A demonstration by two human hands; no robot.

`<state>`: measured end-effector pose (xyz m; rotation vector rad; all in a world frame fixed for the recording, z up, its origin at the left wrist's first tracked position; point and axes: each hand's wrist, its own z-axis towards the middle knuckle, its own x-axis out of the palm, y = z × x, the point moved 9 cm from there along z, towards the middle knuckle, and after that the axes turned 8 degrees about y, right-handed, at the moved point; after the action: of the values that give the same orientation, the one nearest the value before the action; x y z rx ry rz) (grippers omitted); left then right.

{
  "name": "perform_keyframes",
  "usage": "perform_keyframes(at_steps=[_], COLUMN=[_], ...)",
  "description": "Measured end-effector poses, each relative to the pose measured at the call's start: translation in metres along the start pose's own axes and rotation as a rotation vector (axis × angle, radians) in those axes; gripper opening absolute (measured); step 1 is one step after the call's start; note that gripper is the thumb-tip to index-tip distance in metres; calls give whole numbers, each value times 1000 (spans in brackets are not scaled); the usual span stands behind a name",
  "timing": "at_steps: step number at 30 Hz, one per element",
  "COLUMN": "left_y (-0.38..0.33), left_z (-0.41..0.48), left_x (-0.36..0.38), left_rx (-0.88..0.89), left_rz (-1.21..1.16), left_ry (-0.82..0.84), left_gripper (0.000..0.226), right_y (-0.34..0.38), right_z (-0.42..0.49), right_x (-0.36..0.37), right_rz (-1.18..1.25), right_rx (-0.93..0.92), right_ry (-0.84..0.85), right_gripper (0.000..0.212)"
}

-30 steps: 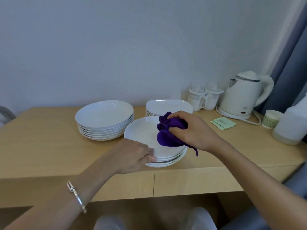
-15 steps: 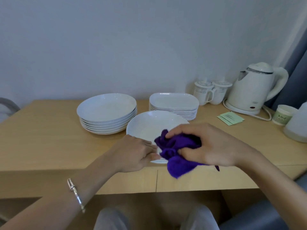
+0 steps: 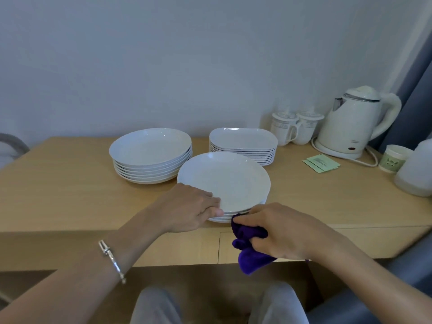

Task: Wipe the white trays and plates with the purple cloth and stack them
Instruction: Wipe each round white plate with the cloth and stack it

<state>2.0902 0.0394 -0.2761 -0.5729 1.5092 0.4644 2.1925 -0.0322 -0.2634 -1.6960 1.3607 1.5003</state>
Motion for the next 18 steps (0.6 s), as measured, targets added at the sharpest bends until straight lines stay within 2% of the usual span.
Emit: perform_keyframes(at_steps=[11,15,18], left_y=[-1,-8,-10], left_z=[0,2,3], left_x=[-4,-33,-41], left_rx=[17,10,-13], left_rz=[12,22,-19], left_ry=[-27,-131,-187], left_gripper=[114,87,85], right_y=[-1,-2,-1], right_z=[5,9,6], right_x=[-7,-4,-5], right_rz=[31,36,57], right_rx=[5,1,-19], right_ry=[15,47,69], right_gripper=[17,17,20])
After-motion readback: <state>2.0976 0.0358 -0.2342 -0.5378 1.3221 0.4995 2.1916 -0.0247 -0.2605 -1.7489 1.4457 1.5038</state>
